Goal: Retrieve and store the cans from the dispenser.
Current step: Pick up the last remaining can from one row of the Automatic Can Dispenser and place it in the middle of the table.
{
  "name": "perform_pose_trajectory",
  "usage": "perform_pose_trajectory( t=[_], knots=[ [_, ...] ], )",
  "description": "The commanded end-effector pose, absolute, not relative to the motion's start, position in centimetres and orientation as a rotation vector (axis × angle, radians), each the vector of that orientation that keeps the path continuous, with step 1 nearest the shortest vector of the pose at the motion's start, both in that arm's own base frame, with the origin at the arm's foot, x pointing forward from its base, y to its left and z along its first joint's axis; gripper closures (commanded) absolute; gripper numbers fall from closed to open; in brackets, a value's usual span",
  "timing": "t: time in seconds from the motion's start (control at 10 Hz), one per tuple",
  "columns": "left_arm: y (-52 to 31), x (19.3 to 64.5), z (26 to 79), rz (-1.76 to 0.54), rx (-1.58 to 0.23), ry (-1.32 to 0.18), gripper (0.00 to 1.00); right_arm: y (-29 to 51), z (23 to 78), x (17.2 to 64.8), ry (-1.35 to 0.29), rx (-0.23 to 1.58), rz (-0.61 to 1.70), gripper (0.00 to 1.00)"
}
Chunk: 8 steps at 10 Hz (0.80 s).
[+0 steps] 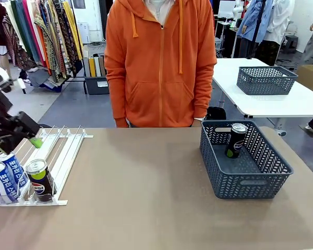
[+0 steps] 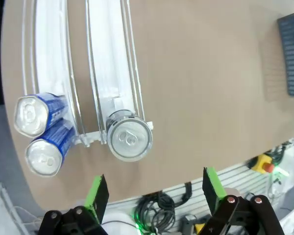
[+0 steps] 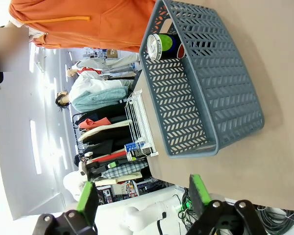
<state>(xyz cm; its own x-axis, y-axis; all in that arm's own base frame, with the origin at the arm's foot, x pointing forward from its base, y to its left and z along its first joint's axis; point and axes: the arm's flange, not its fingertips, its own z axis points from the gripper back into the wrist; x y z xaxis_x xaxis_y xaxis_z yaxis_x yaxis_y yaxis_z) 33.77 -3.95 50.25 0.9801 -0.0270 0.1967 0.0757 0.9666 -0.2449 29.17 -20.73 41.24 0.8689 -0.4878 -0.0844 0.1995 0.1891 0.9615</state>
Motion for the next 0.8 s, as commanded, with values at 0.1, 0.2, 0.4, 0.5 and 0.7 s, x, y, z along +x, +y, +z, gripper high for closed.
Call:
perform_pose_trajectory(
  t=[0.1, 0.2, 0.4, 0.5, 0.7],
  knots=[
    [-4.7, 35.9, 46.9, 0.031, -0.157, -0.138, 0.0, -21.0, 41.7, 29.1, -0.253, 1.296, -0.49, 0.0],
    [-4.9, 36.2, 45.7, 0.04, -0.147, -0.104, 0.0, -21.0, 41.7, 29.1, -0.253, 1.296, -0.49, 0.0],
    [-5.1, 36.9, 43.4, 0.061, -0.1, -0.089, 0.0, -21.0, 41.7, 29.1, -0.253, 1.296, -0.49, 0.0],
    [-5.3, 37.2, 42.3, 0.057, -0.105, -0.07, 0.0, -21.0, 41.7, 29.1, -0.253, 1.296, -0.49, 0.0],
    [-5.6, 37.2, 41.0, 0.048, -0.095, -0.044, 0.0, -21.0, 41.7, 29.1, -0.253, 1.296, -0.49, 0.0]
  ],
)
